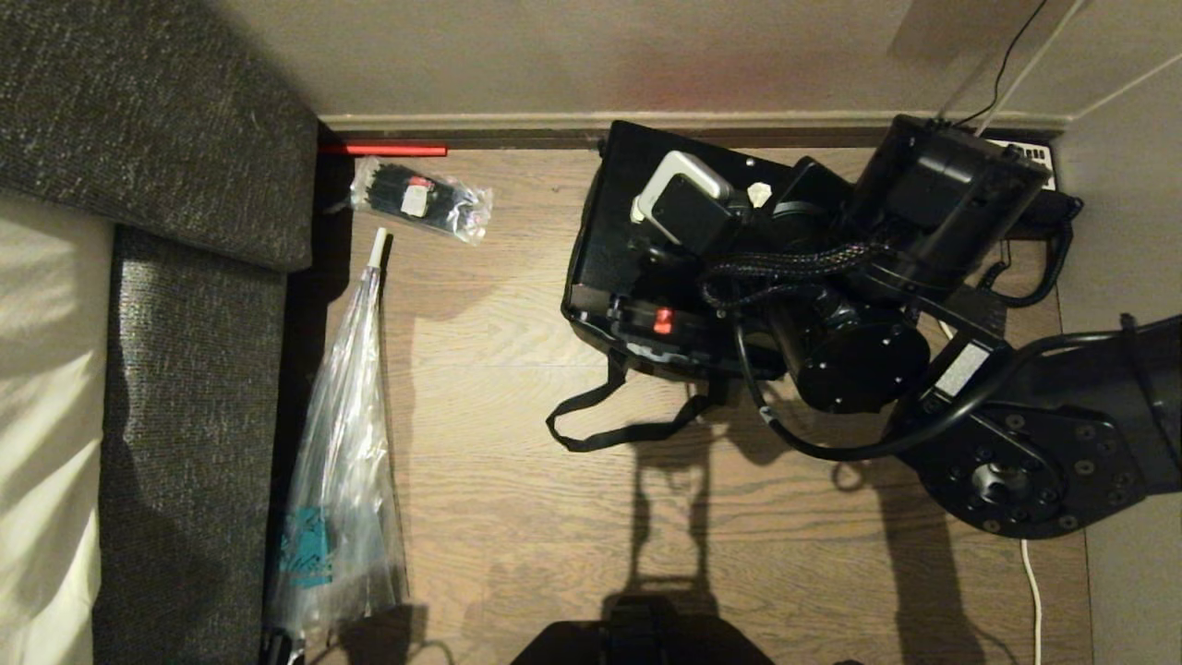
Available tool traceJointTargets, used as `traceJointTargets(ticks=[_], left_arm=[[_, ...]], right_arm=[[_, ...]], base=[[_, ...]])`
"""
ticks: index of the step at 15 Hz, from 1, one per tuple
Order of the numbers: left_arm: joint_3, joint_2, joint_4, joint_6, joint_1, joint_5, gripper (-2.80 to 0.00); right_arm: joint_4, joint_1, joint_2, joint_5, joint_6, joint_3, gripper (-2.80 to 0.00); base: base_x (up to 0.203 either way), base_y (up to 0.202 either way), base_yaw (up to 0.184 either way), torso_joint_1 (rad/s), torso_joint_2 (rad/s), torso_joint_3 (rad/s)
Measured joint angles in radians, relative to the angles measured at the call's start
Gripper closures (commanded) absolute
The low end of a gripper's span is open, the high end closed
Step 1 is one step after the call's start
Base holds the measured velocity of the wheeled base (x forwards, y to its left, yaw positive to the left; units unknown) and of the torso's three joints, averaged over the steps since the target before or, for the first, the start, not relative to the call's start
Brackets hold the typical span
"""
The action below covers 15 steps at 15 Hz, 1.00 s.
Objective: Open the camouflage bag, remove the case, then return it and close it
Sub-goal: Lift the black box
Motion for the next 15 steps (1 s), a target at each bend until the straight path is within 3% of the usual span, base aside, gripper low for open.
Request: traceJointTargets(ticks=[15], left_arm=[[0.0, 0.001, 0.0, 0.0, 0.0, 0.0, 0.0]], right_arm=[[0.107, 0.072, -0.115, -0.007, -0.022, -0.004, 0.0]], base=[[0.0, 0.0, 0.0, 0.0, 0.0, 0.0]])
